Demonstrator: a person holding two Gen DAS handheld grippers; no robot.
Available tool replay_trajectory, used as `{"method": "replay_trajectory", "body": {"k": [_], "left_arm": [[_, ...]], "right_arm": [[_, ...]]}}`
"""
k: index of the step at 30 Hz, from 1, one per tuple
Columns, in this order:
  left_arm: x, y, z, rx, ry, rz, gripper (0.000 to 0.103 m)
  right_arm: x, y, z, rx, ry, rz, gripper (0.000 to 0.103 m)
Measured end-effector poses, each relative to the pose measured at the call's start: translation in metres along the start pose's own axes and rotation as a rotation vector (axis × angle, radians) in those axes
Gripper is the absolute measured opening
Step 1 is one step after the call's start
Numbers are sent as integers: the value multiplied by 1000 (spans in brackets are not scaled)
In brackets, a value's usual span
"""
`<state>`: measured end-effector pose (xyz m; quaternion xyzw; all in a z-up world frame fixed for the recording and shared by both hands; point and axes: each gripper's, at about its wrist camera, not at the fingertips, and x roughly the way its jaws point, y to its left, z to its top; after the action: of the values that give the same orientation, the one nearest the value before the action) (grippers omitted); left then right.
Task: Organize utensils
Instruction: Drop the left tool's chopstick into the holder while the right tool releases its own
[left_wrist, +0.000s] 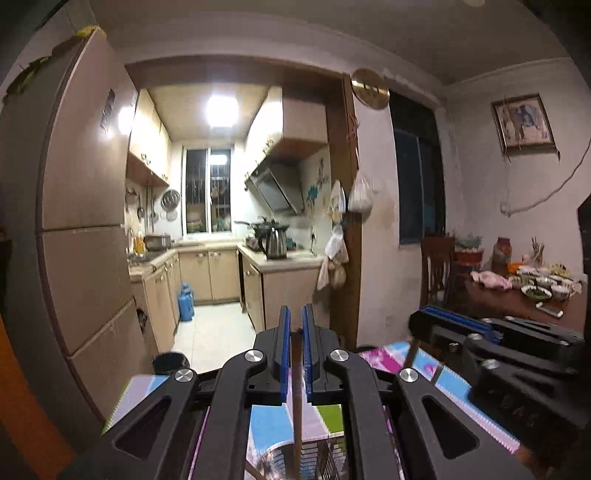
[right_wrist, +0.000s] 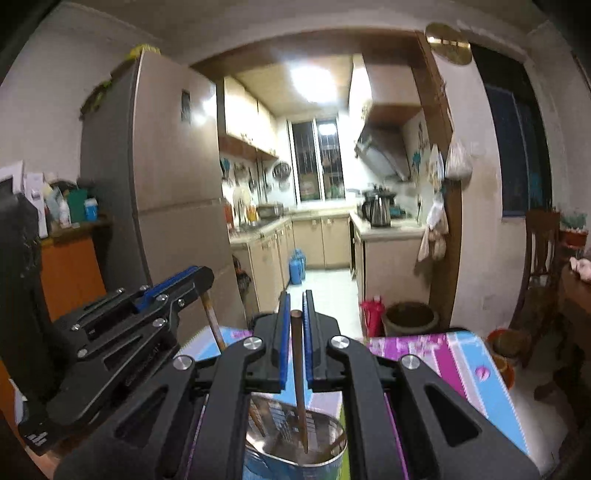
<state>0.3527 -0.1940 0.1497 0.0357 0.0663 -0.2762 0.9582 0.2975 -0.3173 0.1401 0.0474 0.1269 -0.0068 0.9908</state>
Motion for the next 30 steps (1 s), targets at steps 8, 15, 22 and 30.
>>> {"method": "replay_trajectory", "body": {"k": [8,15,22,30], "left_arm": [[-4,7,-34,11,32,25,8],[-43,14,-20,-2,-8,47,9],[-125,14,-1,5,-71,80,16],[-249,15,-19,78,-49,121,32]], "right_arm": [[1,6,-17,-14,45,11,7],[-35,4,-2,-24,1,0,7],[-106,-13,6,-25,-44,-9,7],[-225,-47,-34,-60,-23,-25,24]]}}
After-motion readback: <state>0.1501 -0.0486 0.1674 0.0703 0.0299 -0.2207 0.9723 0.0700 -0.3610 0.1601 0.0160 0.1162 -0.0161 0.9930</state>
